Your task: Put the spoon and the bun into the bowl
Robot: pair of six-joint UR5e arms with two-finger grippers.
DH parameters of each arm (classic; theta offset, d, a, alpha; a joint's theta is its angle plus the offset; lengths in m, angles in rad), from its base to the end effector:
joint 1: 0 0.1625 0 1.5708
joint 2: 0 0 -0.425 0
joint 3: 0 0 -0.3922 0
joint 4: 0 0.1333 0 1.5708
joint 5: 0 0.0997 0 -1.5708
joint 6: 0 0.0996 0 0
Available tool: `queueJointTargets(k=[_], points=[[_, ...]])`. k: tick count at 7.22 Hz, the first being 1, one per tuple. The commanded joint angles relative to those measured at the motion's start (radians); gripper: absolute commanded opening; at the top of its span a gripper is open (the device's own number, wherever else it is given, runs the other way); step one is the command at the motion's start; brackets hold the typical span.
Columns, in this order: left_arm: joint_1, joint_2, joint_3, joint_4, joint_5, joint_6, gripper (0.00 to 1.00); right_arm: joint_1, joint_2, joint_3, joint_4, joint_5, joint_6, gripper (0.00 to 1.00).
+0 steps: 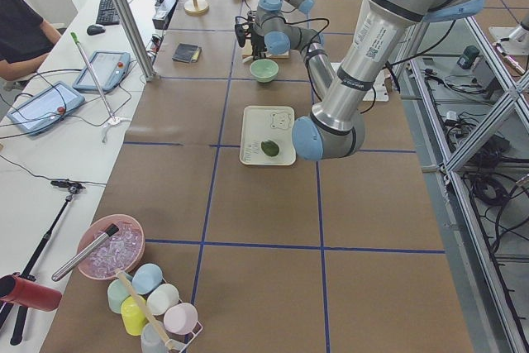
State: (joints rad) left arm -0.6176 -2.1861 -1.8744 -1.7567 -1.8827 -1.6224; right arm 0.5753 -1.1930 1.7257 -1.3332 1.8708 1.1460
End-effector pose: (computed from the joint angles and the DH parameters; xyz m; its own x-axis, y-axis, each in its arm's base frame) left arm 0.4401 -0.4386 0.1513 0.3489 -0.3080 -0.8851 0.3461 0.9200 -0.1838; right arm -0.4741 -0.4312 0.3572 0.6917 -0.0207 0.7219 -0.0681 0.9933 0.0937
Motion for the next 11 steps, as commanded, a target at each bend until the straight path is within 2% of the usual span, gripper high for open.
queueJointTargets(k=[1,2,5,7,8,11], points=[[0.001,-0.003,0.008,-0.001,0.001,0.001,0.0,0.03,0.015,0.0,-0.009,0.008,-0.015,0.18],[0.002,-0.007,0.017,-0.003,0.001,0.001,0.0,0.034,0.015,0.002,-0.009,0.008,-0.017,0.0],[0.051,-0.011,0.093,-0.107,0.007,-0.087,0.0,0.043,0.02,0.023,-0.011,0.008,-0.015,0.0],[0.116,-0.012,0.141,-0.168,0.115,-0.123,0.0,0.052,0.02,0.054,-0.011,0.01,-0.012,0.0],[0.117,-0.018,0.173,-0.211,0.116,-0.126,0.0,0.052,0.023,0.055,-0.011,0.008,-0.011,0.0],[0.119,-0.081,0.262,-0.224,0.117,-0.122,0.0,0.054,0.023,0.071,-0.009,0.01,-0.011,0.0]])
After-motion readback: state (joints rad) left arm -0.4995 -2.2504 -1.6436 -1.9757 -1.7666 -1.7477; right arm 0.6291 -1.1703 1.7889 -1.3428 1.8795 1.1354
